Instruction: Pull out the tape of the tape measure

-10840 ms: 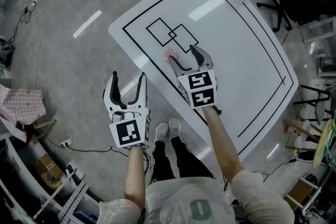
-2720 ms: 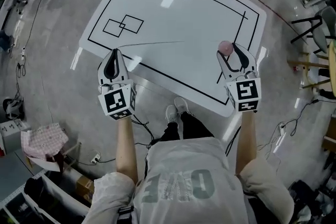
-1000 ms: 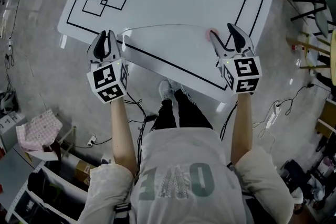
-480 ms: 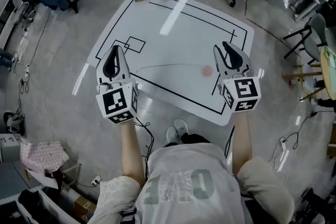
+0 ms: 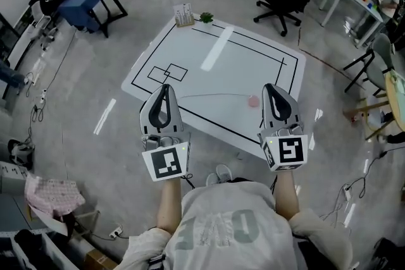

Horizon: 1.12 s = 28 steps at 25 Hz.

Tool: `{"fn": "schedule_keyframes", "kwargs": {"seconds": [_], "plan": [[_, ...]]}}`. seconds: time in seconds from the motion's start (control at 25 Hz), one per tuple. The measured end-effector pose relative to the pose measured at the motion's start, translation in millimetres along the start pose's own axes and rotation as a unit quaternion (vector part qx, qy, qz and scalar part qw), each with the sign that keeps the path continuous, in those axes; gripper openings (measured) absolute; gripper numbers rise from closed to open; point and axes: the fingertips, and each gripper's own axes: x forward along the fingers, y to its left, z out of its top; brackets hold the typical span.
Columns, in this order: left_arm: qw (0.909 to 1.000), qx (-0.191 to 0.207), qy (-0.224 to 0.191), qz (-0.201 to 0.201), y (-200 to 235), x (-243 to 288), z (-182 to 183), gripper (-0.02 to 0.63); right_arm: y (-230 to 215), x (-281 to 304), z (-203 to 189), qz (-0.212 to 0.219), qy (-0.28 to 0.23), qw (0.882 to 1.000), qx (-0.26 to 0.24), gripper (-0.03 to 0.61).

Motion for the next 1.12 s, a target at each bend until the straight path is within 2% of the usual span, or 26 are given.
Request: {"fn": "schedule_keyframes", "kwargs": {"seconds": [0.28,0.6,1.12], "plan": [[0.9995,-0.003,0.029,0.015,4.8,-31.7,-14.3,0.029,22.3,-26.0,5.7,0.014,-0.009,1.000,0.000,0.034],[0.9998,0.001,0.004,0.017,5.0,-32.5,7.3,0.029,26.7,-27.5,15.9,0.016,-0.021,1.000,-0.001,0.034],[0.9998,0.009,0.011,0.014,8.0,-33.3,6.7,0.029,31.4,-24.9,15.4,0.012,-0.019,1.000,-0.001,0.032]]}}
